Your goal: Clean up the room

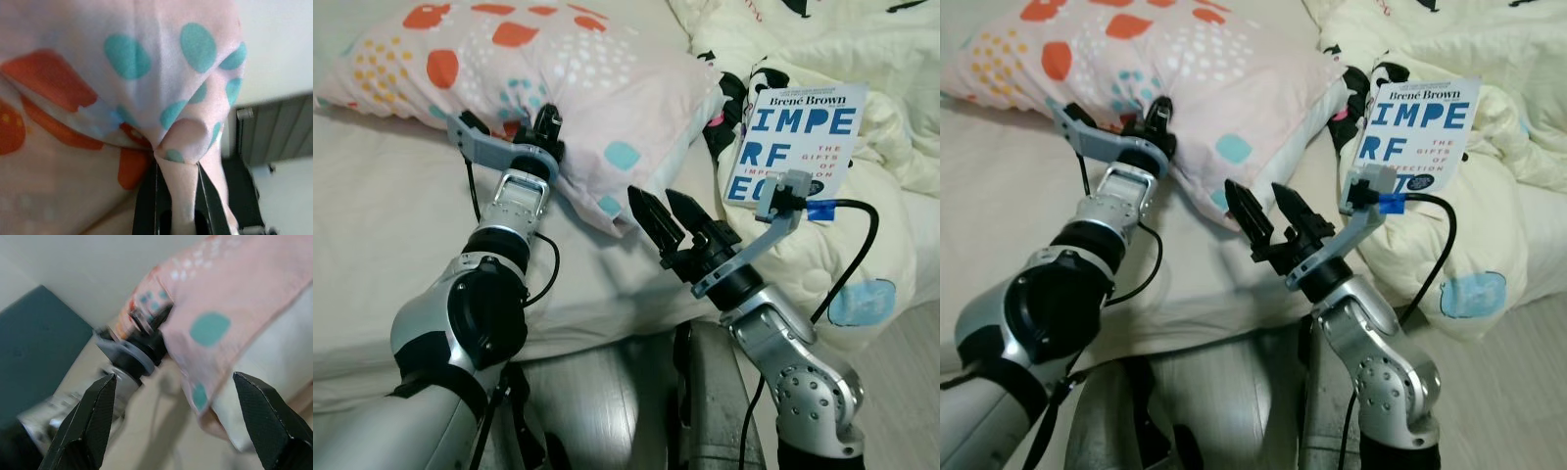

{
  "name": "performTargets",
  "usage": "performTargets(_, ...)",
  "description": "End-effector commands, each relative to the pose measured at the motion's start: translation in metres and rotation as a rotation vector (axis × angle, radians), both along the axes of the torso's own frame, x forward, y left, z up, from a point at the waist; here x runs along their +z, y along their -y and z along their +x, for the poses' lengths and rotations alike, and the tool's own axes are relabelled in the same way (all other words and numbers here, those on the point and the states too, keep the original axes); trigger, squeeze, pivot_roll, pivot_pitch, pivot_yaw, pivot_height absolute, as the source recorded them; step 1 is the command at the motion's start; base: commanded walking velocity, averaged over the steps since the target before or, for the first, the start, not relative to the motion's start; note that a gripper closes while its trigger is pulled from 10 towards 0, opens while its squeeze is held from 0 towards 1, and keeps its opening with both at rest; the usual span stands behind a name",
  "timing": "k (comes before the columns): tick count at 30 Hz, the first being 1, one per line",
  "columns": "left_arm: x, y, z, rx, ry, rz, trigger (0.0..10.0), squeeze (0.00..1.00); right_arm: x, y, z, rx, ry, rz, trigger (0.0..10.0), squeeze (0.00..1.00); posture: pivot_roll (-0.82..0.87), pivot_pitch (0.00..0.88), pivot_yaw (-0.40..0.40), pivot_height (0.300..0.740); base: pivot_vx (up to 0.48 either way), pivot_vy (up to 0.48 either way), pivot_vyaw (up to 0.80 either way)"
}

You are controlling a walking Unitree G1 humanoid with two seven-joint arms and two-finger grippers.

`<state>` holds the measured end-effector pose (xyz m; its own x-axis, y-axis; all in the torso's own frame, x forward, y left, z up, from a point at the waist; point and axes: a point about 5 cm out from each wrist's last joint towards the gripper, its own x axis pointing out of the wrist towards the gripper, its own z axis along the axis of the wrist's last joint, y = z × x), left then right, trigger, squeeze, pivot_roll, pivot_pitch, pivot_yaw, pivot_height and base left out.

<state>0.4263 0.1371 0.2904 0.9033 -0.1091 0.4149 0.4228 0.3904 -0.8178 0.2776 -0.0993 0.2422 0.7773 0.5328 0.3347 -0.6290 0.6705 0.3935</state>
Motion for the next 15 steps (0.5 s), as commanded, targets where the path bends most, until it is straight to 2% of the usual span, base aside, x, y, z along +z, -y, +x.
performTargets(1,0.037,-0.008,-0.001,0.030,0.090,0.117,0.0,0.00,-0.003,0.003,0.006,-0.025,0.004,-0.023,10.0,0.00,-0.36,0.261,0.068,0.425,0.000,0.000,0.00)
performTargets(4,0.055,-0.019,-0.003,0.073,0.130,0.222,0.0,0.00,-0.005,0.005,0.014,-0.038,0.002,-0.040,10.0,0.00,-0.33,0.234,0.071,0.425,0.000,0.000,0.00)
performTargets(5,0.055,-0.019,-0.003,0.073,0.130,0.222,0.0,0.00,-0.005,0.005,0.014,-0.038,0.002,-0.040,10.0,0.00,-0.33,0.234,0.071,0.425,0.000,0.000,0.00)
performTargets(7,0.085,-0.037,-0.009,0.144,0.210,0.486,0.0,0.00,-0.006,0.006,0.020,-0.048,0.009,-0.059,10.0,0.00,-0.30,0.187,0.074,0.425,0.000,0.000,0.00)
performTargets(8,0.095,-0.044,-0.012,0.174,0.238,0.588,0.0,0.00,-0.006,0.006,0.023,-0.051,0.013,-0.065,10.0,0.00,-0.29,0.183,0.074,0.425,0.000,0.000,0.00)
performTargets(9,0.095,-0.044,-0.012,0.174,0.238,0.588,0.0,0.00,-0.006,0.006,0.023,-0.051,0.013,-0.065,10.0,0.00,-0.29,0.183,0.074,0.425,0.000,0.000,0.00)
performTargets(10,0.103,-0.054,-0.016,0.206,0.255,0.699,0.0,0.00,-0.005,0.007,0.026,-0.054,0.018,-0.067,10.0,0.00,-0.28,0.155,0.073,0.425,0.000,0.000,0.00)
performTargets(11,0.103,-0.054,-0.016,0.206,0.255,0.699,0.0,0.00,-0.005,0.007,0.026,-0.054,0.018,-0.067,10.0,0.00,-0.28,0.155,0.073,0.425,0.000,0.000,0.00)
performTargets(13,0.111,-0.067,-0.021,0.231,0.290,0.889,0.0,0.00,-0.005,0.008,0.031,-0.056,0.026,-0.068,10.0,0.00,-0.26,0.140,0.075,0.425,0.000,0.000,0.00)
performTargets(15,0.112,-0.072,-0.023,0.226,0.301,0.975,0.0,0.00,-0.005,0.008,0.033,-0.056,0.035,-0.070,10.0,0.00,-0.26,0.140,0.075,0.425,0.000,0.000,0.00)
